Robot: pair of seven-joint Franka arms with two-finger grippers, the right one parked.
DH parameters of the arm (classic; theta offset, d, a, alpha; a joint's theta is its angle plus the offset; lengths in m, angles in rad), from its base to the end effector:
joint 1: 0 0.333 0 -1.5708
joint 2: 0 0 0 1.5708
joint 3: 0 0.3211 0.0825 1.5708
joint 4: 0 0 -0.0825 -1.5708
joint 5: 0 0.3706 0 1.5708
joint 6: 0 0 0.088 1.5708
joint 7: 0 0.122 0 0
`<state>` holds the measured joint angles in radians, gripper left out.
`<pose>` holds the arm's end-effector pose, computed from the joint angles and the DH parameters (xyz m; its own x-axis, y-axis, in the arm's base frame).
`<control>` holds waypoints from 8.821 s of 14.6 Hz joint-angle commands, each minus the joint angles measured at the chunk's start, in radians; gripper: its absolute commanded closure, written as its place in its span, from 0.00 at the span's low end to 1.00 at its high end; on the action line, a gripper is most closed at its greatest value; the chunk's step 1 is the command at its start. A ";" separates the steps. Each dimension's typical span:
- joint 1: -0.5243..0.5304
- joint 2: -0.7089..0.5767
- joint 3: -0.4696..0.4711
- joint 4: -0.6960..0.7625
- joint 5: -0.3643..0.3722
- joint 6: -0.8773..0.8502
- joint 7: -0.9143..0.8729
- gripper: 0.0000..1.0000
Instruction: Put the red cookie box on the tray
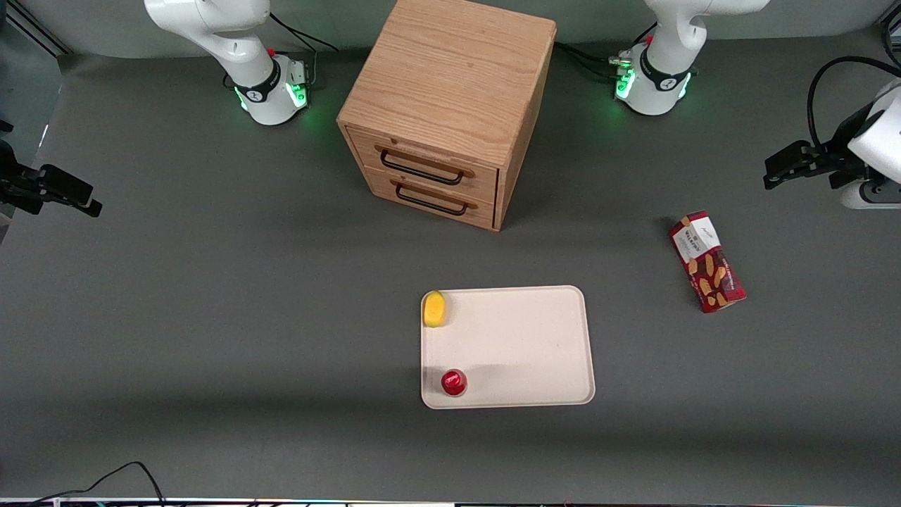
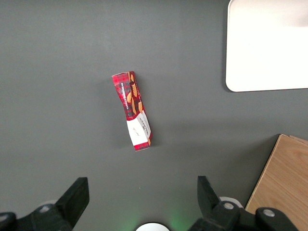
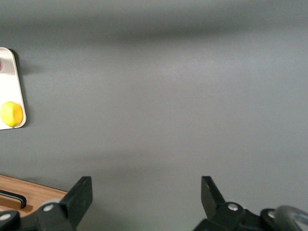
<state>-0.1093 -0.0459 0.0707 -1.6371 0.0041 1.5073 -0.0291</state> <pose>0.5171 -0.0186 0.6035 0.9964 -0.0094 -0.0839 -0.0098 -0.9999 -0.0033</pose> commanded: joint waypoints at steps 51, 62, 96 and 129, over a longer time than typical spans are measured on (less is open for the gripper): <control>-0.072 0.334 -0.256 0.078 -0.023 0.309 -0.690 1.00; -0.184 0.731 -0.272 0.137 0.171 0.870 -0.884 1.00; -0.053 0.042 -0.014 -0.211 0.013 0.255 -0.008 0.00; -0.061 -0.095 0.113 -0.147 0.030 0.085 0.094 0.00</control>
<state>-0.1557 -0.1538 0.1743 -1.8171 0.0296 1.6202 0.0628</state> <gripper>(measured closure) 0.000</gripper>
